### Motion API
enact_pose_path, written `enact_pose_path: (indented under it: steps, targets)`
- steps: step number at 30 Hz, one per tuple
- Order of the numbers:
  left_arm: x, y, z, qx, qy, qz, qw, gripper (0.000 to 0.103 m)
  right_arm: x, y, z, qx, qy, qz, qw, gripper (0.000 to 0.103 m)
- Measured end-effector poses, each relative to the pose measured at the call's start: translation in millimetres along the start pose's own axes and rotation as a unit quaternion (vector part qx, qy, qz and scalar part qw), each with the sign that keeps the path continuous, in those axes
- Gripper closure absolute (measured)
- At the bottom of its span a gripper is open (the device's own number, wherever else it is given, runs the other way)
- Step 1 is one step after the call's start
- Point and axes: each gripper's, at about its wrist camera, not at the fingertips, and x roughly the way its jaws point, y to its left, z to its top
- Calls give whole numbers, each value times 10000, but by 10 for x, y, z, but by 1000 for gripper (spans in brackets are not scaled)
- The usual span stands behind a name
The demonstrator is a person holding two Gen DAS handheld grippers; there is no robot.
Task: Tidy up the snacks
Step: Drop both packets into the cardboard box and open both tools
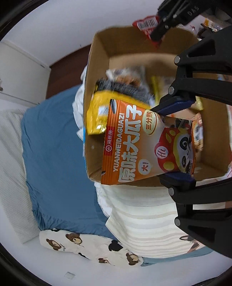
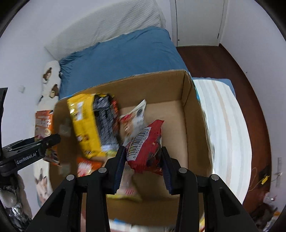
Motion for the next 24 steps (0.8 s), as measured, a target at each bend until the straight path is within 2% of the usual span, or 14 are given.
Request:
enact_pose_path:
  steps: [5, 8, 10, 11, 12, 14, 24]
  targets:
    - [310, 99, 207, -87, 292, 73, 9995, 49, 418, 19, 263, 77, 148, -258, 9995, 62]
    - [449, 179, 279, -236, 443, -26, 9987, 49, 636, -29, 415, 154, 246, -292, 9992, 62]
    - [542, 259, 293, -446, 574, -184, 9972, 47, 755, -38, 498, 227, 350, -259, 9988, 57]
    - [536, 273, 291, -524, 597, -255, 9965, 39, 823, -38, 536, 222, 406, -312, 9984, 41]
    - [548, 307, 291, -592, 602, -327, 9959, 38, 858, -34, 557, 220, 416, -297, 9985, 22]
    - [547, 332, 292, -660, 603, -412, 9951, 36, 917, 5, 583, 138, 435, -316, 9985, 10]
    - [560, 282, 269, -670, 562, -403, 9954, 29, 917, 63, 544, 93, 475, -334, 9983, 9]
